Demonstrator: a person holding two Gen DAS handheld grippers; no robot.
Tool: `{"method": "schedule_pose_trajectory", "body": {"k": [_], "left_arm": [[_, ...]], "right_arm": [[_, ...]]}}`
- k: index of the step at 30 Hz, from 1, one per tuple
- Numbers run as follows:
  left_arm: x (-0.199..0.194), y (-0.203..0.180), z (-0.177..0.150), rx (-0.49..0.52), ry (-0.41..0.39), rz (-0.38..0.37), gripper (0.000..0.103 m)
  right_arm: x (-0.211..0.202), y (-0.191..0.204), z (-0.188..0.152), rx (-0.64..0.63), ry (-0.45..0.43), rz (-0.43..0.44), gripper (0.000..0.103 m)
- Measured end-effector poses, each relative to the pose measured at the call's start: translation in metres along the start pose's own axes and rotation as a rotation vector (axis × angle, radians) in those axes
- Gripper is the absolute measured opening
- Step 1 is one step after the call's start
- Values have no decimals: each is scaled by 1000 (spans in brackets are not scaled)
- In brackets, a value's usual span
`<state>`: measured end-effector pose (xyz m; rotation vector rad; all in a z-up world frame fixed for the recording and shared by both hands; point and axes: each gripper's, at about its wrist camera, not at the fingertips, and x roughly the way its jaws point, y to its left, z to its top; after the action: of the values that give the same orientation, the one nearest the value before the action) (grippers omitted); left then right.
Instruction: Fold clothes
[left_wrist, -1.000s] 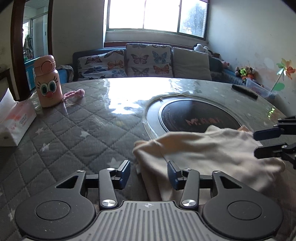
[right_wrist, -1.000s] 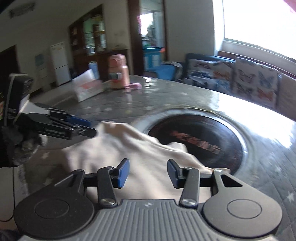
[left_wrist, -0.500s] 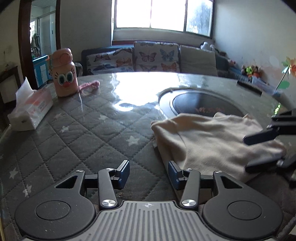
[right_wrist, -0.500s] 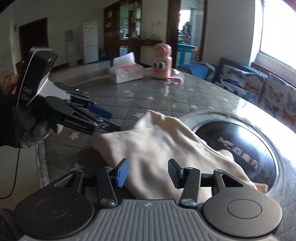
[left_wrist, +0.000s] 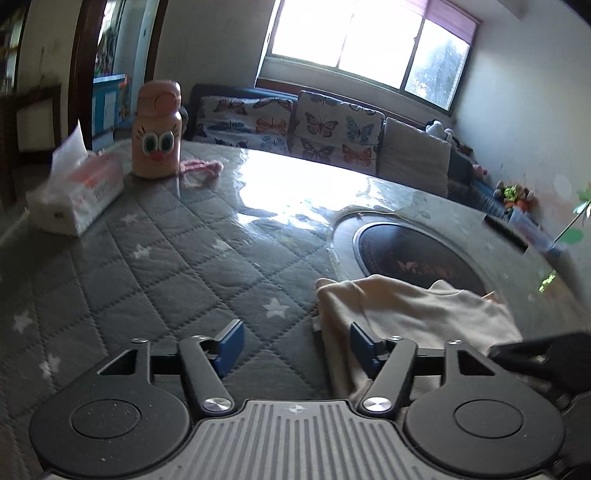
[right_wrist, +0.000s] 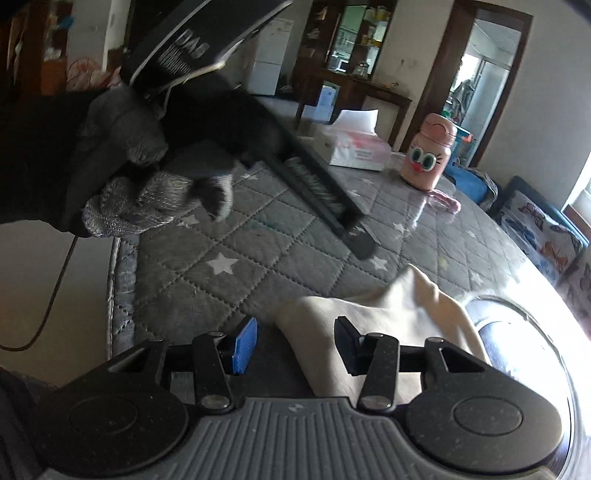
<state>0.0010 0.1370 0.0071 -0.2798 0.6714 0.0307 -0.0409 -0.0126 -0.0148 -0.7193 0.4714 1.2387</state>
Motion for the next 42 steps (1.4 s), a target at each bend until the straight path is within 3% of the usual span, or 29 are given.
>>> {"method": "schedule_pose_trajectory", "body": {"k": [4, 5, 6, 9, 15, 27, 29, 34, 36, 39, 42], "left_arm": [[6, -1, 2, -66, 22, -49, 74], [8, 0, 3, -88, 30, -61, 75], [11, 1, 4, -114, 40, -75, 76], [20, 3, 4, -193, 73, -110, 76], [36, 9, 6, -361, 136, -158, 78], [52, 10, 5, -541, 198, -225, 76], [54, 9, 5, -551, 203, -227, 72], [60, 12, 0, -583, 224, -233, 37], [60, 16, -2, -602, 224, -229, 29], [59, 20, -5, -611, 223, -220, 21], [57, 20, -6, -596, 214, -217, 19]], "right_arm": [[12, 4, -2, -13, 22, -23, 38], [14, 5, -2, -12, 27, -28, 34], [14, 4, -3, -1, 28, -27, 21], [10, -1, -3, 50, 7, -18, 7], [-8, -16, -3, 158, -61, 3, 5], [-38, -46, -16, 282, -161, 19, 4], [-40, -46, -15, 285, -169, 19, 4], [-42, -45, -16, 283, -173, 26, 4], [-41, -44, -16, 282, -171, 30, 4], [-39, -42, -17, 289, -166, 39, 4], [-41, -42, -20, 296, -159, 50, 9]]}}
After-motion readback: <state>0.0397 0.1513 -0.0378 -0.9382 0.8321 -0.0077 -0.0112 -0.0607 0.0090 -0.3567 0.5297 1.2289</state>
